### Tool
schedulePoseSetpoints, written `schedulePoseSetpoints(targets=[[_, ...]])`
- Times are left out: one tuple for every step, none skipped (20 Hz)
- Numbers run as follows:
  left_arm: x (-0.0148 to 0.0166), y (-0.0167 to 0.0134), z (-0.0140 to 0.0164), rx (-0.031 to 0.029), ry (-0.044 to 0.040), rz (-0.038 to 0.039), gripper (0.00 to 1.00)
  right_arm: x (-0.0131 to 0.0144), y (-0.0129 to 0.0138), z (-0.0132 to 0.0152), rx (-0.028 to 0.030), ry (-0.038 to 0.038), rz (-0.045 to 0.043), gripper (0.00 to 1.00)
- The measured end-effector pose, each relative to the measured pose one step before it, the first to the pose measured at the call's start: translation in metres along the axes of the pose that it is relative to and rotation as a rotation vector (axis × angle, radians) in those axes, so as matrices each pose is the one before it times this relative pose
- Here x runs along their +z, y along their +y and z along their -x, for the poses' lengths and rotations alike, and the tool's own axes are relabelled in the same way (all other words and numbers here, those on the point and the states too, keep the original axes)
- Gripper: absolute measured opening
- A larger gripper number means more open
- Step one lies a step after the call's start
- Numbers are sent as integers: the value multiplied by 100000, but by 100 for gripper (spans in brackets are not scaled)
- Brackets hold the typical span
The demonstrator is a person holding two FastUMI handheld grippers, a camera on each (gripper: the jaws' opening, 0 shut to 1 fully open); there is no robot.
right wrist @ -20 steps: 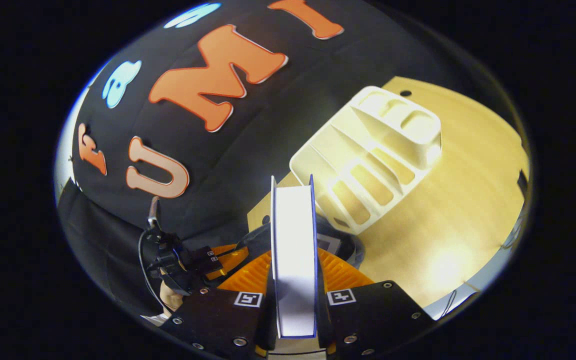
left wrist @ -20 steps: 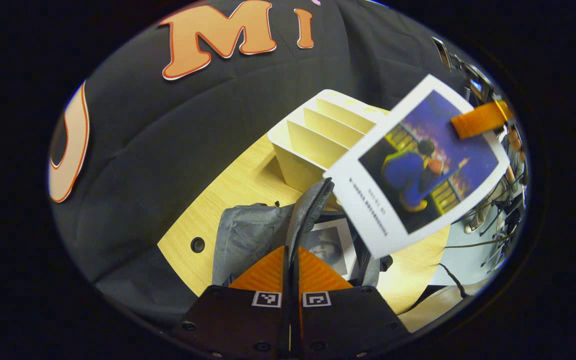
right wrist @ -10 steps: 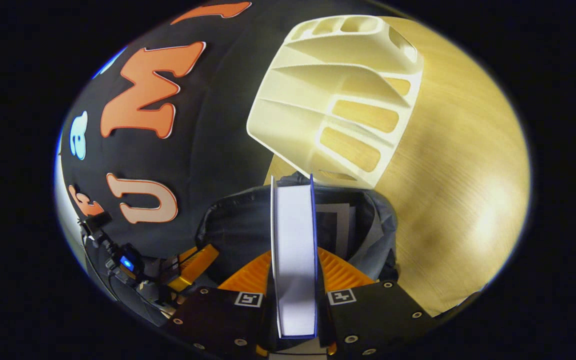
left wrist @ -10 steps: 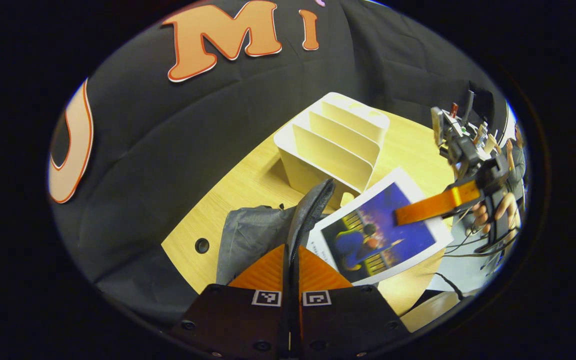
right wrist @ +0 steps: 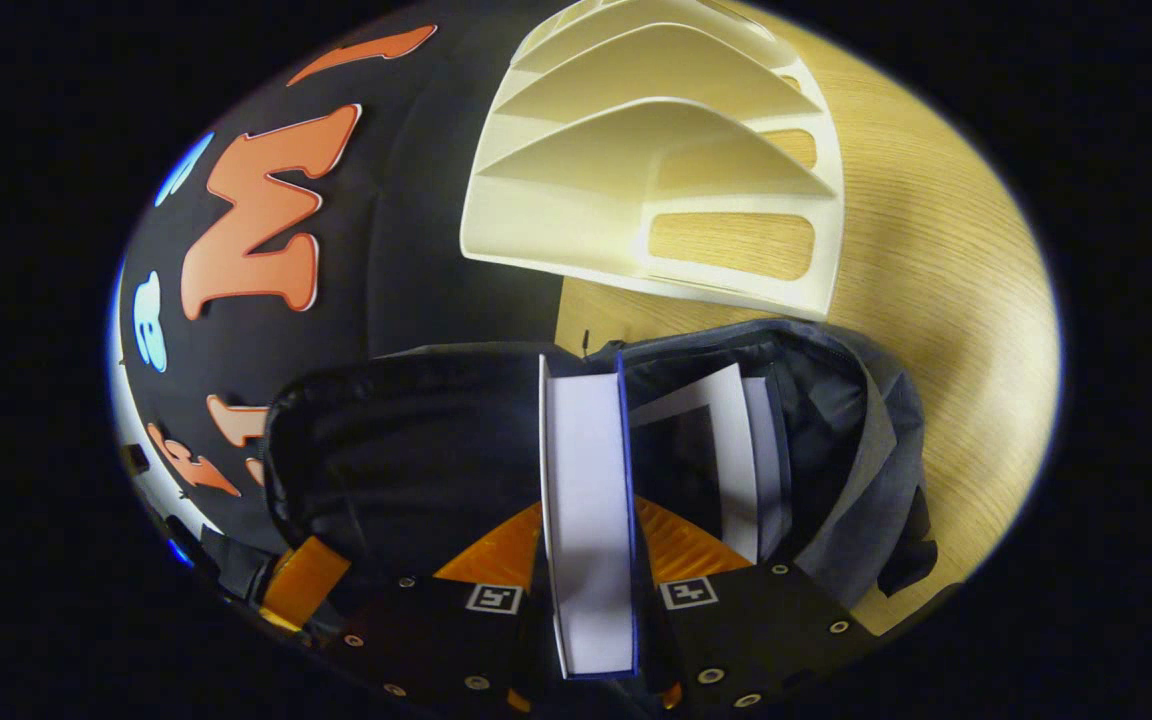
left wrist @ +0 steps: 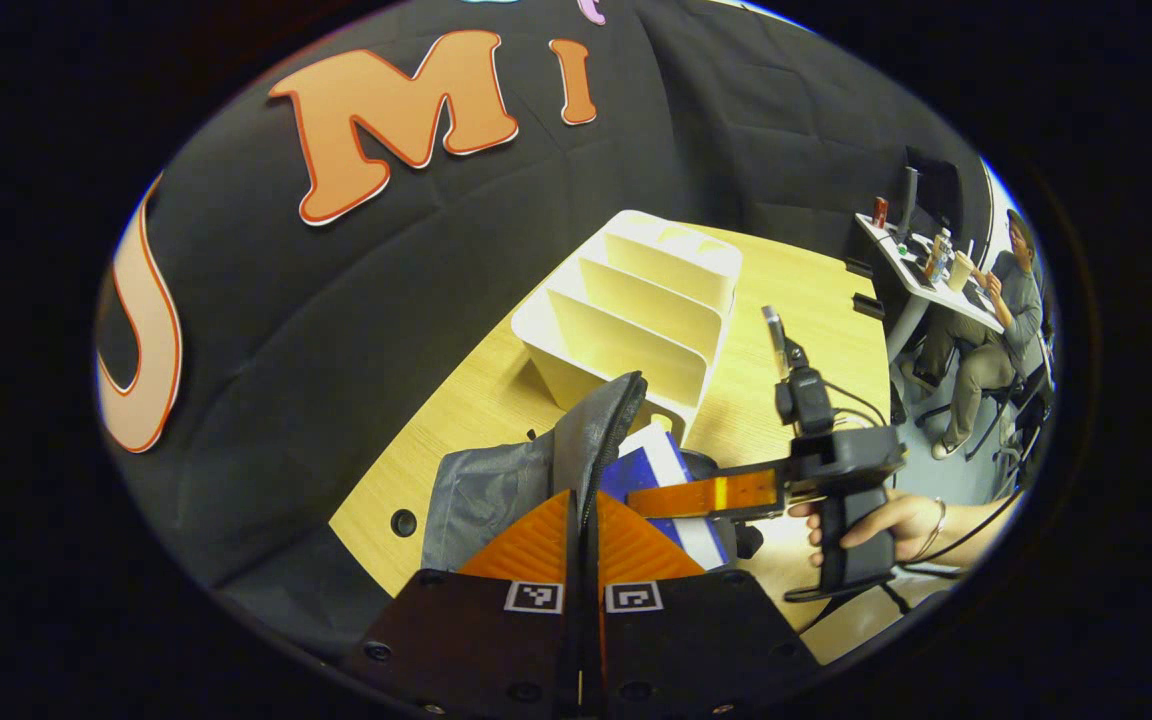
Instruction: Open the schoolbag, grab two books from the bookshelf and put them into the schoolbag.
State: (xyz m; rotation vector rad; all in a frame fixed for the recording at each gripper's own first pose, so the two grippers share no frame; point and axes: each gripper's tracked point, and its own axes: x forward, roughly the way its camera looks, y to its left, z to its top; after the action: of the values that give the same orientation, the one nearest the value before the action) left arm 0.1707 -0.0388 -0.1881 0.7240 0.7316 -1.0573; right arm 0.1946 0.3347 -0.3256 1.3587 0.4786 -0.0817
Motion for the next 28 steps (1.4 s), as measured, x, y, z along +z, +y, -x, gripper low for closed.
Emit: schedulePoseSetpoints(targets=[[-25,68,-7,-94,354,-783,1,-371,-878,-665,-4583,-141,225,37],[-262,-84,-197,-286,595,-75,1,-234,-1348,-596,-6394,-144,435,46],[-293,151,-67,61,522,336,1,-474,-936,-158,-5032,1515,453,67],[-289,259,-87,114,65,936,1,-808,-361,-564,-1583,3062,127,68],[-3,133,-232,-513,-345,1313,2,-213,86,521,-118,2293,-217,73],[-402,124,-24,-327,56,1459,2,36,-63,511,-723,544,676,80],[-239,171,-92,-222,27,1347,1,269,2,492,-989,-593,1376,82],[-354,-23,-190,-508,101,955,2,413,-141,643,-1413,-1199,1831,88],[-238,-75,-260,-472,-108,481,1,487,-455,687,-2182,-789,2537,92],[-72,-378,-53,-593,-178,58,1,637,-484,864,-1890,-1092,2670,97],[-44,-308,-162,-727,105,-52,1,490,-487,610,-1805,-1494,1932,97],[-289,-432,-169,-908,82,-38,2,418,-501,665,-1686,-1114,1519,98],[-136,-394,-246,-844,-35,6,1,420,-462,610,-1455,-1142,1098,98],[-188,-334,-188,-519,82,43,1,361,-648,647,-1738,-959,832,98],[-30,-462,-293,-825,13,640,1,433,-692,682,-2124,-1236,1284,98],[-150,-517,-281,-1106,-144,1110,1,402,-771,687,-2774,-1060,1702,98],[-151,-471,-316,-900,150,1321,1,416,-825,717,-2786,-164,2135,98],[-329,-491,-125,-710,276,1436,1,385,-843,561,-3009,277,2764,98],[-261,-537,-157,-753,-22,2581,1,594,-763,368,-3461,-740,3339,98],[-392,-579,-169,-391,-199,3246,7,712,-631,408,-2535,-831,3857,98],[-329,-533,-238,-461,-53,3815,4,724,-393,339,-1901,-641,3890,98],[-240,-532,-319,51,105,4247,5,714,-361,268,-1136,270,3624,98],[-238,-585,-200,-720,416,4211,9,633,-306,257,-487,1167,3086,98],[-297,-258,-506,724,149,3843,14,439,-583,354,-1459,2270,3120,98],[-274,-478,-392,1101,266,3922,24,291,-663,2,-1179,2104,3140,98],[-506,-243,-544,2294,1300,3205,39,368,-802,164,-1100,1714,3687,98],[-465,-411,-591,2035,654,2661,58,692,-717,158,-455,1010,3614,99],[-18,-755,-281,2089,58,2472,65,728,-769,269,-252,614,3053,98]])
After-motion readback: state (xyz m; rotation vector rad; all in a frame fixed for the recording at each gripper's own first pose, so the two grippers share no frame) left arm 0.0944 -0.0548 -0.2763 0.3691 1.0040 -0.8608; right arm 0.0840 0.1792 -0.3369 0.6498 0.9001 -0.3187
